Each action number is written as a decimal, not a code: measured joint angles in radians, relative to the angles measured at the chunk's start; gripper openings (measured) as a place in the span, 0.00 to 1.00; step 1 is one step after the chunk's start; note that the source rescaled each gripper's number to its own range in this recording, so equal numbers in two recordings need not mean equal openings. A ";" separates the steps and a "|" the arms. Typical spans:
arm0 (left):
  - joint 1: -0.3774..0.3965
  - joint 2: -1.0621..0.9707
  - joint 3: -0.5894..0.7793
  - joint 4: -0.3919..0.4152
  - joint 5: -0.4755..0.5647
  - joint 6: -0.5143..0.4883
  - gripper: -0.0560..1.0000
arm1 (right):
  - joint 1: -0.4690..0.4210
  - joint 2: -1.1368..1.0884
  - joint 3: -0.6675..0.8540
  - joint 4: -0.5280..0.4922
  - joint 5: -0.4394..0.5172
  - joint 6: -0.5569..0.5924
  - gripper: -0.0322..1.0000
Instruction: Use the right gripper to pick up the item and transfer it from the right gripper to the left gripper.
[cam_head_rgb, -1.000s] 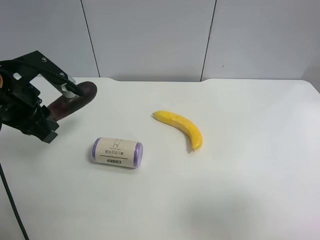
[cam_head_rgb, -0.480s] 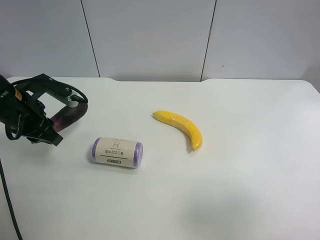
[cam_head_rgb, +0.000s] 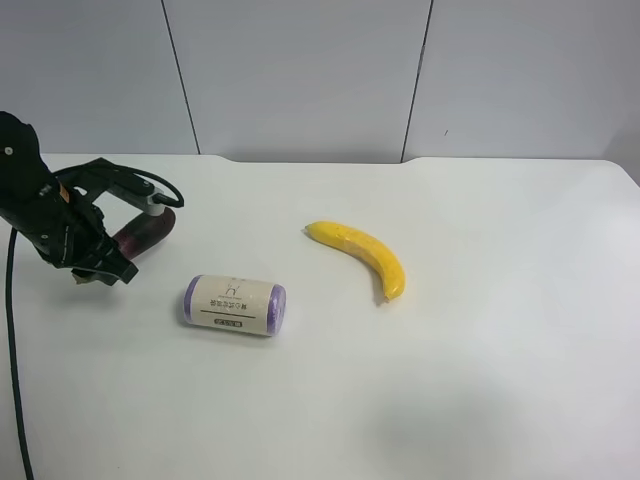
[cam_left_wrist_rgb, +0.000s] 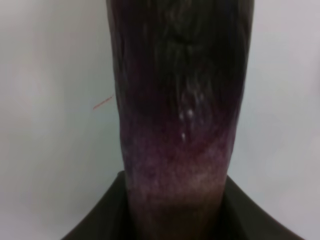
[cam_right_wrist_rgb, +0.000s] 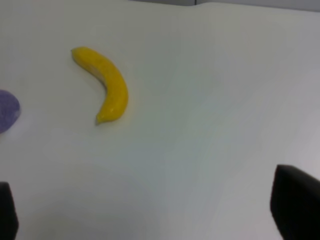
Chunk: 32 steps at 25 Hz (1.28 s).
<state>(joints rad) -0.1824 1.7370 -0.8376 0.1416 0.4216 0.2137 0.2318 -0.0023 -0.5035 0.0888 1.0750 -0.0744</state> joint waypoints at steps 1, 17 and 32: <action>0.000 0.009 0.000 0.010 -0.009 0.000 0.07 | 0.000 0.000 0.000 0.000 0.000 0.000 1.00; 0.000 0.072 -0.002 0.045 -0.073 0.000 0.07 | 0.000 0.000 0.000 0.000 0.000 0.000 1.00; 0.000 0.087 -0.002 0.045 -0.125 -0.076 0.99 | 0.000 0.000 0.000 0.000 0.000 0.000 1.00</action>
<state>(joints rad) -0.1824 1.8237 -0.8400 0.1861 0.2963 0.1374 0.2318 -0.0023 -0.5035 0.0888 1.0750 -0.0744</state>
